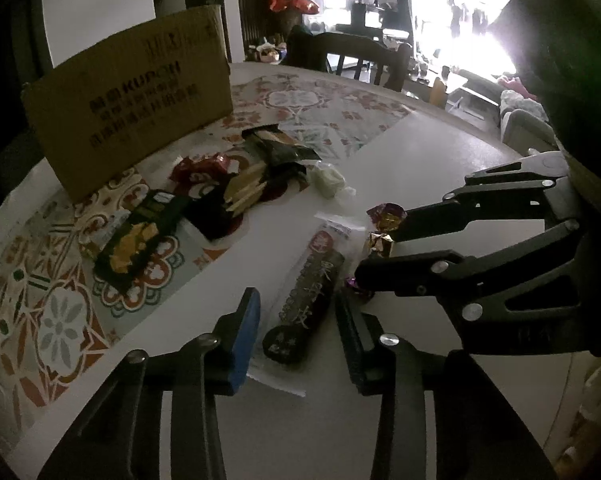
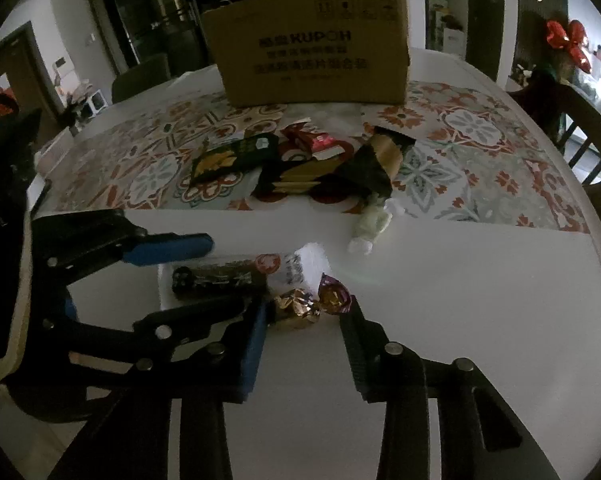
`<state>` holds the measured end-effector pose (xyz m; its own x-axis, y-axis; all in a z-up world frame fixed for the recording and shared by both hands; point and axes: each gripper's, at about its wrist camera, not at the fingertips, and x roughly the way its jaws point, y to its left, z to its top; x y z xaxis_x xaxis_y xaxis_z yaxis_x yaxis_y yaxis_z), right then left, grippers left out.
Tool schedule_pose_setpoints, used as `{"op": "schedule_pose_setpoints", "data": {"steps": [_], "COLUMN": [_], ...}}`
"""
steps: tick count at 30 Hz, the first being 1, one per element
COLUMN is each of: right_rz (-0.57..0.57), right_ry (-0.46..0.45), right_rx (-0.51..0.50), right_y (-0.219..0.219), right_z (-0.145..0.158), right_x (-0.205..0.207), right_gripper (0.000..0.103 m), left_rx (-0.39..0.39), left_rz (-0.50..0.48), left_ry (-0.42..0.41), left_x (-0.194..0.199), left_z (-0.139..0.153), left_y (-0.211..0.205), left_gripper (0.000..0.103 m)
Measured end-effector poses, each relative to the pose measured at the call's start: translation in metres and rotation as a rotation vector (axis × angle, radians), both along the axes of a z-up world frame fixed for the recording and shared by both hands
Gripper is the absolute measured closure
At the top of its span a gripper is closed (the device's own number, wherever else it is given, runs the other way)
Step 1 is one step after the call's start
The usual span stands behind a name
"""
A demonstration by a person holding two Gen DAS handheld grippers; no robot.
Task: Organize snacks
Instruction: 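Grasp the gold-wrapped candy with the right tool while the left tool grasps the white snack bar, then lift the white snack bar over the box with the left tool while the right tool carries the candy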
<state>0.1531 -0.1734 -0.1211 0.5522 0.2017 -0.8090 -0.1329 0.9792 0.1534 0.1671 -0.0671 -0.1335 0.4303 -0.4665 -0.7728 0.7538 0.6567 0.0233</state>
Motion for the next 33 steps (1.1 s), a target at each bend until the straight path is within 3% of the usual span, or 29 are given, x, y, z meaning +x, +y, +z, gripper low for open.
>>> {"op": "schedule_pose_setpoints", "data": {"steps": [6, 7, 14, 20, 33], "right_rz": [0.010, 0.012, 0.000, 0.002, -0.045], "right_ry": [-0.006, -0.007, -0.012, -0.052, -0.204], "right_rx": [0.014, 0.014, 0.033, 0.039, 0.048], "right_y": [-0.001, -0.001, -0.006, -0.007, -0.020], "right_z": [0.000, 0.000, 0.001, 0.012, 0.062], "right_x": [-0.003, -0.003, -0.008, -0.015, -0.020], "right_gripper": [0.071, 0.077, 0.077, 0.077, 0.077], "left_rx": [-0.013, -0.019, -0.093, -0.135, -0.165], "left_rz": [0.017, 0.029, 0.128, 0.218, 0.357], "left_ry": [0.024, 0.030, 0.070, 0.047, -0.135], "left_x": [-0.004, -0.005, -0.010, -0.015, -0.017], "left_z": [0.000, 0.001, 0.011, 0.027, 0.087], "left_y": [-0.001, 0.000, 0.008, 0.013, 0.019], "left_gripper": [0.076, 0.076, 0.078, 0.078, 0.078]}}
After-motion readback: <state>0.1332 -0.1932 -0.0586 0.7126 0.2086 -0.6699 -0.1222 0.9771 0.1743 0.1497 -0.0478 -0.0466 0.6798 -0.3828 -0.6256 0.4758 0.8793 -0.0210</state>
